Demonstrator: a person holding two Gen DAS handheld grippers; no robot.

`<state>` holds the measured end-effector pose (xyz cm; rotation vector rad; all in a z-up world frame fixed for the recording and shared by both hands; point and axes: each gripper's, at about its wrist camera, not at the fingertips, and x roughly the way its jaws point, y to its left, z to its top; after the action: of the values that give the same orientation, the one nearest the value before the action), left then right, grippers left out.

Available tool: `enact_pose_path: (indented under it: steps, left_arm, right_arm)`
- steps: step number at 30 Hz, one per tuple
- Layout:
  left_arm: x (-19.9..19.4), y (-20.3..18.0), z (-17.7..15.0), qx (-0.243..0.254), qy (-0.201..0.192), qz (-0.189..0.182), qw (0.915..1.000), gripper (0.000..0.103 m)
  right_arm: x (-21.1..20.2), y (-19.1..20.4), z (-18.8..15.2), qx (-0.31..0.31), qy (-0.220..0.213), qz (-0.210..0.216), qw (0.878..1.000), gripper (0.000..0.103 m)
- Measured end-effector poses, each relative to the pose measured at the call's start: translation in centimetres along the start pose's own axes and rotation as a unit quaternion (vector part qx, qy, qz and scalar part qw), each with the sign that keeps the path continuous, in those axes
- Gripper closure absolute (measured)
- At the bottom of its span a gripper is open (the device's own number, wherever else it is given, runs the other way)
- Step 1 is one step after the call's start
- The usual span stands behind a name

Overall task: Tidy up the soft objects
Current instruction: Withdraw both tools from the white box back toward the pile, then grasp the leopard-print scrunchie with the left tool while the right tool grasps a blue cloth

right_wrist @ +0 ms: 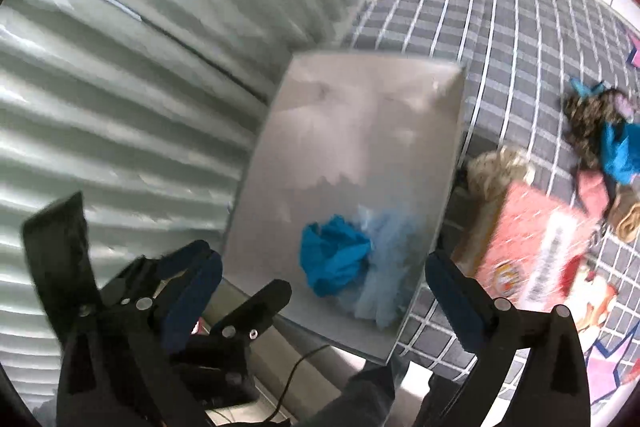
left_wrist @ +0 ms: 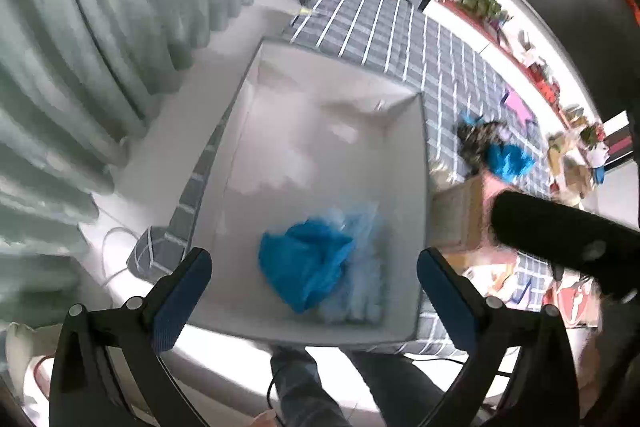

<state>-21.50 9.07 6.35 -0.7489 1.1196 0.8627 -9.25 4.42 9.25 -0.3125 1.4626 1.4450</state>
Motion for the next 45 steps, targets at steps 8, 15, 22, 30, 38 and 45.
enact_pose_path:
  steps: [8,15,22,30,38,45]
  left_arm:
    - [0.1,-4.7,2.6,0.022,0.006,-0.029,0.9993,0.000]
    - [1.9,-9.8,3.2,0.045,0.042,-0.044,0.9972,0.000]
    - [3.6,-14.4,4.3,0.062,0.062,-0.027,0.9958,0.000]
    - [5.6,-19.0,5.2,0.072,0.085,-0.001,0.9938,0.000]
    - [10.1,-24.3,7.3,0.085,0.117,0.016,0.9893,0.000]
    - [17.2,-29.0,9.8,0.109,0.142,0.075,0.9809,0.000]
  right_arm:
    - [-7.9,-9.3,2.5,0.084,-0.075,-0.065,0.991,0.001]
    - [-6.2,-24.3,0.0,0.241,-0.032,-0.162,0.957,0.001]
    - [-1.9,-30.3,2.5,0.262,-0.013,-0.167,0.950,0.001]
    - [4.2,-34.4,6.0,0.236,0.027,-0.195,0.952,0.001]
    - [-0.8,-42.2,-1.9,0.326,0.024,-0.218,0.920,0.001]
    - [-4.4,-47.7,-9.3,0.416,0.021,-0.205,0.886,0.001]
